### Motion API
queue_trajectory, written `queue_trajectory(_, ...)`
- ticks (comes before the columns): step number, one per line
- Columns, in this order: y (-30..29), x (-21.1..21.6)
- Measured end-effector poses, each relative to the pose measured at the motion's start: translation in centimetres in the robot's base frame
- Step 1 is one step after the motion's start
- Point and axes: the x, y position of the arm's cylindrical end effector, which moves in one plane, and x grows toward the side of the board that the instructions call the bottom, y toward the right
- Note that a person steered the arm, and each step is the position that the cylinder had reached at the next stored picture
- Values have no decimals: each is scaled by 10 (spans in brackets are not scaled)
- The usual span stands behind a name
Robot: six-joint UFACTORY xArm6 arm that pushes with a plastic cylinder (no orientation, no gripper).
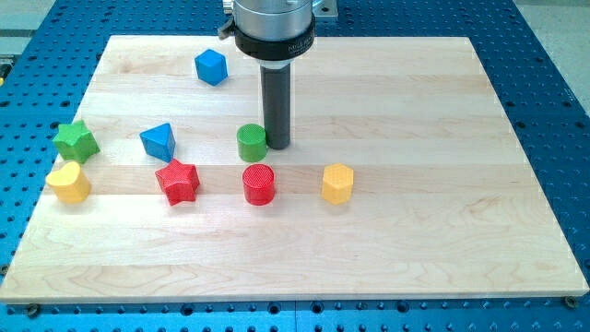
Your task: Place the blue cube at the top of the yellow hexagon
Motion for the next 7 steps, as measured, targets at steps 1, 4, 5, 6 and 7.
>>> queue_trajectory(1, -36, -41)
queue_trajectory(4, -169, -172)
queue_trajectory(5, -72, -158)
queue_trajectory(6, -18, -107)
queue_trajectory(7, -49, -116)
